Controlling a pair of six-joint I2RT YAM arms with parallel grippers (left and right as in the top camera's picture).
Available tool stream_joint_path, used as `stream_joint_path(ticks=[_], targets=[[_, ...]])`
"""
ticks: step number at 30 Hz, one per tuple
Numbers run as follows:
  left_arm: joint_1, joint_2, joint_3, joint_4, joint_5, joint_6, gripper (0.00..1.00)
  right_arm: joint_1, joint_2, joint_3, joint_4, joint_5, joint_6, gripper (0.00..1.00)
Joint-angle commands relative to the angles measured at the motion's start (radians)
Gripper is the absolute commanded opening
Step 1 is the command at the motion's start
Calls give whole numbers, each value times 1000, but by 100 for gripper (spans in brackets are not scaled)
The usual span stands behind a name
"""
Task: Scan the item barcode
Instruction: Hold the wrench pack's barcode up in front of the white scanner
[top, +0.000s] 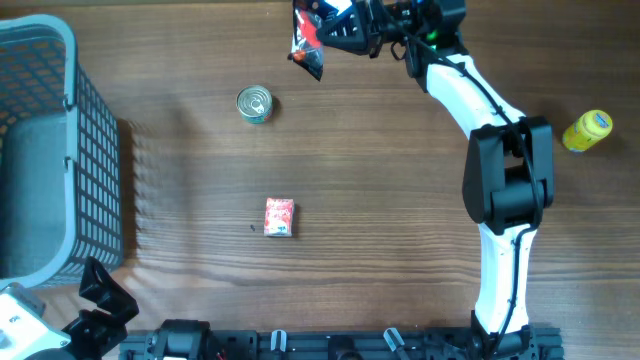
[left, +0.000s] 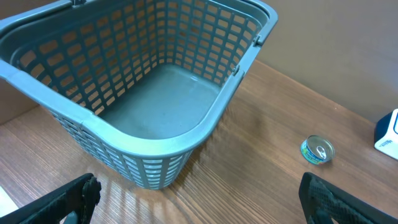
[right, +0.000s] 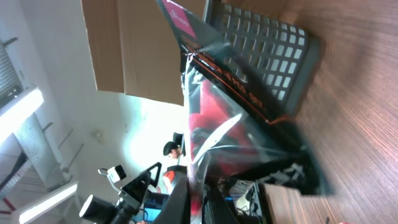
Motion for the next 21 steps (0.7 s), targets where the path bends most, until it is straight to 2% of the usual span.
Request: stream_joint_path(ticks=[1,3,5,8,14,17,19,21], targets=[[5,-2,10,3,-6,-10,100,-21,-10,10,-219,83,-217,5],[5,-2,10,3,-6,-10,100,-32,-10,9,-478,206,-366,4],[5,-2,10,3,-6,-10,100,-36,-10,9,-666,357,-504,5],[5,-2,10,3,-6,-10,100,-32,-10,9,-750,526,-627,5],[5,-2,10,3,-6,-10,100,7,-10,9,-749,890,-856,5],[5,-2,10,3,-6,-10,100,28,-10,10,-737,1066,-840,5],[5,-2,10,3,-6,-10,100,31,-10,9,-737,1136,-761,4],[5,-2,10,4,-6,-10,100,31,-10,9,-734,1191,-623,5]])
